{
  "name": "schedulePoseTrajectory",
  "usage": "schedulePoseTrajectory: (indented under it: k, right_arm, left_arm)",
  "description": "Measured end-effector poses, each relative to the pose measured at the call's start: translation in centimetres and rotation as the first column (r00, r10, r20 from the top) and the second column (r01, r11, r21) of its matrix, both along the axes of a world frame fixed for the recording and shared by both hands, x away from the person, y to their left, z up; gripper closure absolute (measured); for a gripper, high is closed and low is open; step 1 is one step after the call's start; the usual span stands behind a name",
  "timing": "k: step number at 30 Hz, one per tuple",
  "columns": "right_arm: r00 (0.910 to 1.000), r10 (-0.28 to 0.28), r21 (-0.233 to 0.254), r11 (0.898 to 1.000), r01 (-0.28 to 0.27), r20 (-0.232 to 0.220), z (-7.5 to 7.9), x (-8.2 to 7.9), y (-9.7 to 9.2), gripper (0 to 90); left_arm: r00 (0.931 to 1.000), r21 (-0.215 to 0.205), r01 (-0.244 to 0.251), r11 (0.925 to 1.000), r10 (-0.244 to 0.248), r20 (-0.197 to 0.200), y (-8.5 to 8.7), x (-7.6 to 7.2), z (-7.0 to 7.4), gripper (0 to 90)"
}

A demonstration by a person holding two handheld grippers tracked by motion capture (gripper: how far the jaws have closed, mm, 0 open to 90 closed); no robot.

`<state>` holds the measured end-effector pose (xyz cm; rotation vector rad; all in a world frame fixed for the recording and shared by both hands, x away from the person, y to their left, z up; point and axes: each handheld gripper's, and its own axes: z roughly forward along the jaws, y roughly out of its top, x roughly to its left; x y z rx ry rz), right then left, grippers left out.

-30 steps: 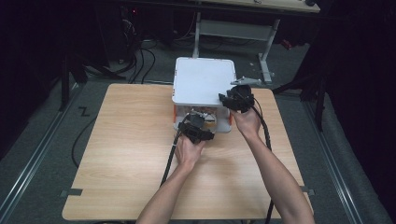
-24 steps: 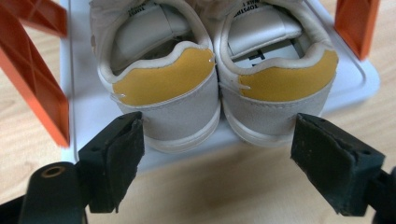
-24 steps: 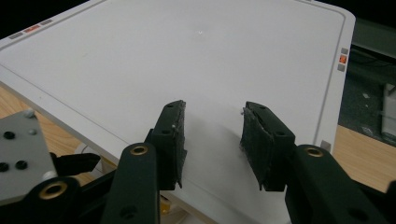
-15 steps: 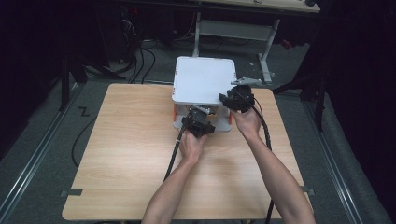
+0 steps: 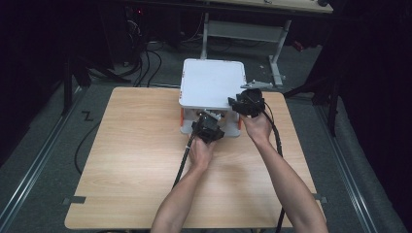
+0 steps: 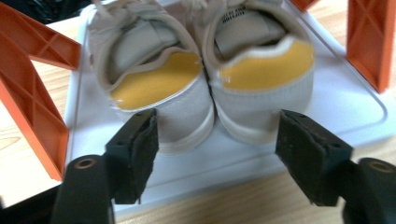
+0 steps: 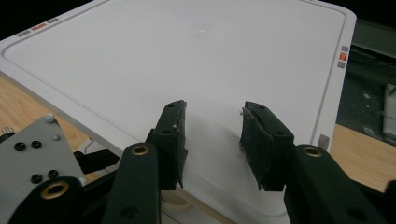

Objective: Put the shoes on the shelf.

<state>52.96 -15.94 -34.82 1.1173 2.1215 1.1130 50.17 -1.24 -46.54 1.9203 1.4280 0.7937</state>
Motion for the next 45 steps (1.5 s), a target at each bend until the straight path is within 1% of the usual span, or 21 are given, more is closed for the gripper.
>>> schedulePoseTrajectory:
  k: [1, 2, 3, 4, 7, 8, 12, 14, 15, 18, 22, 23, 24, 25, 28, 31, 33, 34, 40, 43, 45]
  right_arm:
    - [1.0, 0.0, 0.0, 1.0, 0.0, 0.0, 0.0, 0.0, 0.0, 60.0]
    - [1.0, 0.0, 0.0, 1.0, 0.0, 0.0, 0.0, 0.0, 0.0, 60.0]
    - [1.0, 0.0, -0.002, 1.0, 0.0, -0.001, 0.0, 0.0, 0.0, 60.0]
    - [1.0, 0.0, -0.002, 1.0, 0.0, -0.001, 0.0, 0.0, 0.0, 60.0]
    - [1.0, 0.002, -0.002, 1.0, -0.002, -0.002, 0.0, 0.0, 0.0, 59.9]
    - [1.0, 0.002, -0.002, 1.0, -0.002, -0.002, 0.0, 0.0, 0.0, 59.9]
    - [1.0, 0.004, 0.0, 1.0, -0.004, -0.001, 0.0, 0.0, -0.1, 59.8]
    - [1.0, 0.003, -0.002, 1.0, -0.003, -0.006, 0.1, 0.0, -0.1, 59.7]
    - [1.0, 0.003, -0.002, 1.0, -0.003, -0.006, 0.1, 0.0, -0.1, 59.7]
    - [1.0, 0.002, 0.0, 1.0, -0.002, -0.009, 0.1, -0.1, -0.1, 59.6]
    - [0.9999, 0.004, 0.003, 1.0, -0.004, -0.011, 0.1, -0.1, -0.1, 58.2]
    - [0.9999, 0.008, 0.002, 1.0, -0.008, -0.01, 0.1, -0.1, -0.1, 57.1]
    - [0.9999, 0.008, 0.002, 1.0, -0.008, -0.01, 0.1, -0.1, -0.1, 57.1]
    - [0.9999, 0.009, 0.006, 1.0, -0.009, -0.008, 0.1, -0.1, -0.1, 57.0]
    - [1.0, 0.006, 0.005, 1.0, -0.006, -0.004, 0.0, -0.1, -0.1, 56.5]
    - [0.9999, 0.014, 0.014, 1.0, -0.014, -0.002, 0.0, -0.2, 0.0, 50.8]
    - [0.9999, 0.011, 0.019, 1.0, -0.01, -0.008, 0.0, -0.3, 0.0, 49.7]
    - [0.9999, 0.011, 0.019, 1.0, -0.01, -0.008, 0.0, -0.3, 0.0, 49.7]
    - [0.9999, 0.015, 0.066, 0.998, -0.014, -0.009, 0.3, -1.2, -1.0, 48.8]
    - [1.0, 0.006, 0.087, 0.996, -0.005, -0.007, 0.7, -2.1, -2.5, 48.8]
    - [1.0, -0.001, 0.102, 0.995, 0.002, -0.008, 0.8, -2.6, -3.4, 48.8]
  left_arm:
    - [1.0, -0.012, 0.008, 0.9999, -0.008, -0.004, 0.2, -0.2, 0.2, 25.5]
    - [0.9998, -0.008, 0.017, 0.9998, -0.018, -0.011, 0.4, -0.3, 0.3, 25.5]
    - [0.9989, -0.037, 0.045, 0.9983, -0.045, -0.013, 0.9, -0.7, 0.8, 24.2]
    - [0.9989, -0.037, 0.045, 0.9983, -0.045, -0.013, 0.9, -0.7, 0.8, 24.1]
    - [0.996, -0.065, 0.088, 0.994, -0.089, -0.011, 2.0, -1.5, 1.3, 24.3]
    - [0.996, -0.065, 0.088, 0.994, -0.089, -0.011, 2.0, -1.5, 1.3, 24.8]
    - [0.9921, -0.09, 0.125, 0.9881, -0.125, -0.001, 3.3, -2.5, 2.0, 25.8]
    - [0.9887, -0.123, 0.149, 0.9811, -0.15, 0.006, 4.4, -3.0, 2.8, 27.3]
    - [0.9887, -0.123, 0.149, 0.9811, -0.15, 0.006, 4.4, -3.0, 2.8, 27.4]
    - [0.9877, -0.144, 0.157, 0.977, -0.155, 0.024, 5.5, -3.6, 3.8, 27.6]
    - [0.9863, -0.176, 0.164, 0.9706, -0.158, 0.05, 7.0, -4.5, 5.1, 28.1]
    - [0.9847, -0.184, 0.173, 0.9675, -0.166, 0.053, 7.8, -4.8, 5.7, 28.2]
    - [0.9847, -0.184, 0.173, 0.9675, -0.166, 0.053, 7.8, -4.8, 5.7, 28.3]
    - [0.9838, -0.196, 0.178, 0.9643, -0.17, 0.056, 8.3, -5.0, 5.9, 28.3]
    - [0.9814, -0.194, 0.19, 0.9624, -0.181, 0.063, 9.6, -5.7, 6.5, 28.5]
    - [0.9798, -0.188, 0.198, 0.962, -0.188, 0.067, 11.0, -6.5, 6.8, 28.2]
    - [0.9805, -0.21, 0.193, 0.9583, -0.181, 0.075, 12.4, -7.1, 7.0, 28.4]
    - [0.9805, -0.21, 0.193, 0.9583, -0.181, 0.075, 12.4, -7.1, 7.0, 29.1]
    - [0.9865, -0.233, 0.159, 0.9594, -0.145, 0.077, 15.3, -8.2, 7.1, 28.9]
    - [0.9892, -0.266, 0.139, 0.9541, -0.121, 0.083, 16.6, -8.8, 7.2, 28.8]
    - [0.9892, -0.265, 0.139, 0.9543, -0.12, 0.084, 16.9, -9.0, 7.2, 28.7]
